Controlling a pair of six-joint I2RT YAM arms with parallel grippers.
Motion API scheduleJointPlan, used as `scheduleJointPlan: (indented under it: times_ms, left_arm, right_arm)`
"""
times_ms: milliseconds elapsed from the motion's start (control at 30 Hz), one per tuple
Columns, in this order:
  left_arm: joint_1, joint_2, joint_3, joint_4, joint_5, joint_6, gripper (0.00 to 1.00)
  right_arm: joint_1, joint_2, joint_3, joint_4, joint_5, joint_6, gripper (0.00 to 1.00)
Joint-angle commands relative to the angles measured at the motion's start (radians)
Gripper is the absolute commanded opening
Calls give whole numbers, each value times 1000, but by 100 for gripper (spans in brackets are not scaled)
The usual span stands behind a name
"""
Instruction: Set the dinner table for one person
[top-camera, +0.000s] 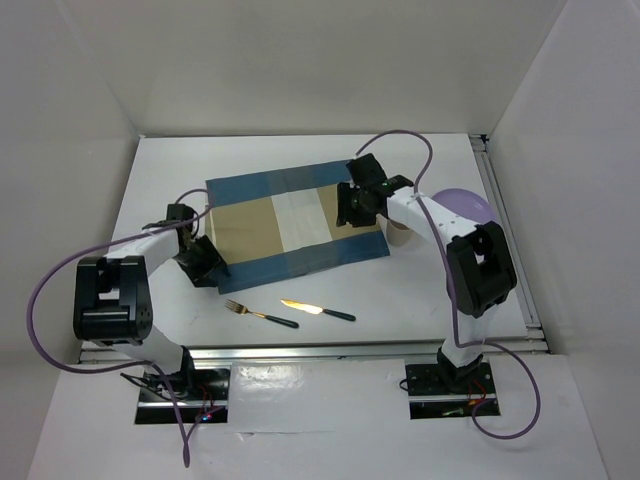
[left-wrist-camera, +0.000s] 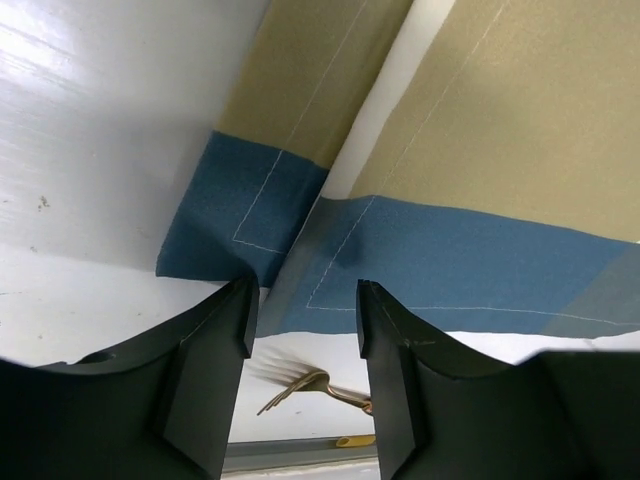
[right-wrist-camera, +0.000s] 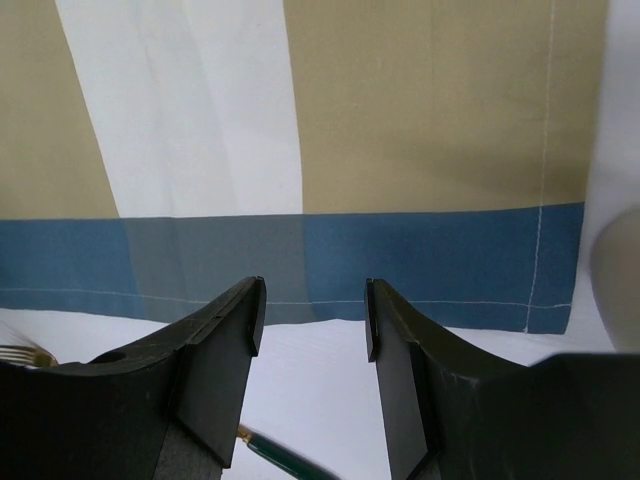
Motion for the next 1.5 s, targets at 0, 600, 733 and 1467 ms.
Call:
scheduleJointPlan:
  times_ms: [0, 600, 733, 1467]
  left_arm:
    - [-4, -36, -46, 12, -31, -8, 61]
    - [-4, -111, 217, -156, -42, 1, 0]
    - [-4, -111, 340, -202, -56, 11, 0]
    - [143, -69, 402, -184, -99, 61, 0]
  right_arm:
    - [-13, -70, -10, 4, 24, 4, 56]
    - [-22, -81, -10, -44, 30, -6, 57]
    - [-22, -90, -10, -53, 21, -6, 58]
    - [52, -116, -162, -24, -79, 66, 72]
